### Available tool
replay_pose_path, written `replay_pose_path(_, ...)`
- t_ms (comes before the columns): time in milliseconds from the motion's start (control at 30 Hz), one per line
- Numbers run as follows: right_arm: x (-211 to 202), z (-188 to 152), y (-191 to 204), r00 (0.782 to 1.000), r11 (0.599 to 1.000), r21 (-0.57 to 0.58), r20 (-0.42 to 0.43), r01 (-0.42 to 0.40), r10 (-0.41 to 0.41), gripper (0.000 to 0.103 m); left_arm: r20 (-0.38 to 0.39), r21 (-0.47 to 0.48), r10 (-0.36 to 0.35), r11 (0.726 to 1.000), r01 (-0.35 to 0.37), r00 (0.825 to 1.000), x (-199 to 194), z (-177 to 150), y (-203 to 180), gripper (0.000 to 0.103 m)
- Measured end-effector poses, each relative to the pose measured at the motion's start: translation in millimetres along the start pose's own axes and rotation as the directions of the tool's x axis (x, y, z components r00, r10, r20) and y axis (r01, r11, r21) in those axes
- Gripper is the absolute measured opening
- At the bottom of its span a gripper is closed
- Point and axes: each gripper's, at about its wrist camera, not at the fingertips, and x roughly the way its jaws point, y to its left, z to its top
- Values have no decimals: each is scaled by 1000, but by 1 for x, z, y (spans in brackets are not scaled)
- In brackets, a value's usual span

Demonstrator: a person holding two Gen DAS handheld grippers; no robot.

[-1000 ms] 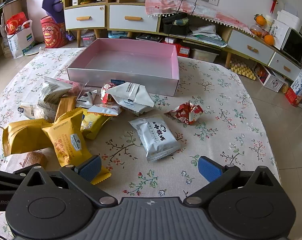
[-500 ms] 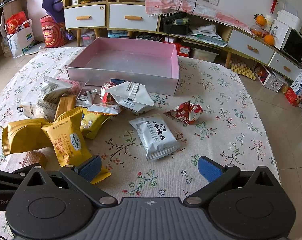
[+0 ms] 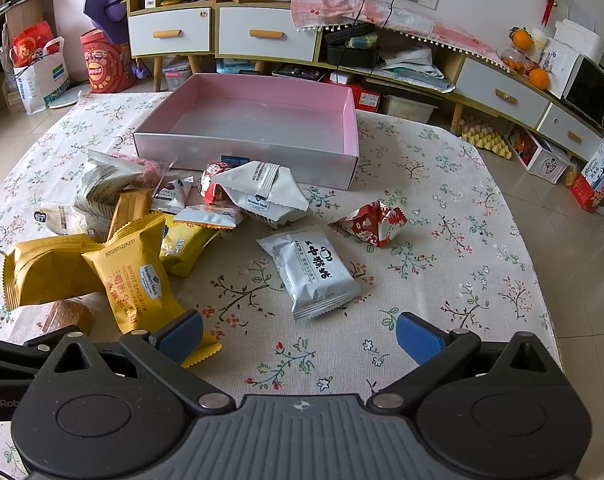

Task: Organize snacks

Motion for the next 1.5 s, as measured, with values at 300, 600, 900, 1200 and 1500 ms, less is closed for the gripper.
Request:
replay_pose_path(300,1,-2,0,1000,1000,3,-3,3,-3,85,1,-4,-7,1000,7,1000,0,0,1,103)
replay_pose_path(600,0,9,-17,995,992,79,11,-102,102,85,61,-1,-55,999,55,997,2,19,23,103)
replay_pose_path(900,8,53,-19,985,986,28,-46,-167,168,85,20,20,-126,992,125,992,22,69,49,103)
replay_pose_path(1200,50,85,-27,974,975,111,-97,-194,205,77,-18,60,-158,986,158,987,67,93,60,101)
replay_pose_path(1500,90,99,-33,947,943,221,-147,-251,286,67,-72,50,-206,976,210,976,100,100,65,77)
